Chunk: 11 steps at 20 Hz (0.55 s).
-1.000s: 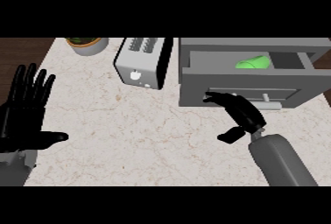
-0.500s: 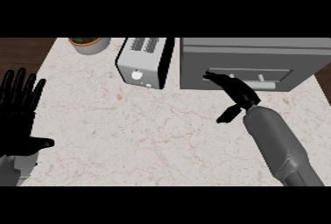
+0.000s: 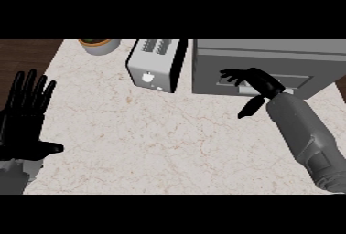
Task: Pick up the cup, place it into the drawer and close the drawer
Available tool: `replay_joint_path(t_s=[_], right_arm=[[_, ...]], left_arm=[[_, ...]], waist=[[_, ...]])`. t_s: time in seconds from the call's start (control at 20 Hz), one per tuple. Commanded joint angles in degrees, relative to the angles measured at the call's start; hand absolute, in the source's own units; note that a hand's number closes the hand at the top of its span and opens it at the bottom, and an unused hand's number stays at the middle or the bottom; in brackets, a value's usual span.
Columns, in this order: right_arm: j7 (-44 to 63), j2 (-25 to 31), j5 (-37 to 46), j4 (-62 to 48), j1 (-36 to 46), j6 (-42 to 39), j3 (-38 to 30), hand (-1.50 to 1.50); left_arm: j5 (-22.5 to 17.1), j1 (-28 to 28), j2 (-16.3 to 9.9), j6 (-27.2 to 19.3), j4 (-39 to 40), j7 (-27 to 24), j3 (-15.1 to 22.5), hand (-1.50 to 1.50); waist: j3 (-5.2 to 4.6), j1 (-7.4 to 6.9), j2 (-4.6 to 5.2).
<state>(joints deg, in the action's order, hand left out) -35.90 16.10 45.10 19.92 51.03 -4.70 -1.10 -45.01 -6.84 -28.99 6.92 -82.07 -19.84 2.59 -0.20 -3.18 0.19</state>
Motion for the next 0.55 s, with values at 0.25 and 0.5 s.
replay_joint_path(t_s=[0.25, 0.5], right_arm=[[2.47, 5.47, -0.94, -8.08, 7.48, -0.83, -3.84, -1.50], [1.85, 3.52, -0.44, -9.59, 6.51, 1.61, -3.43, -1.50]], left_arm=[[2.05, -1.26, 1.36, 1.11, 1.84, -1.36, 0.68, -1.50], [2.12, -2.50, 1.34, 0.95, 2.50, -1.02, 0.02, -1.50]], waist=[[0.36, -1.59, 1.92], [0.39, -1.67, 2.01]])
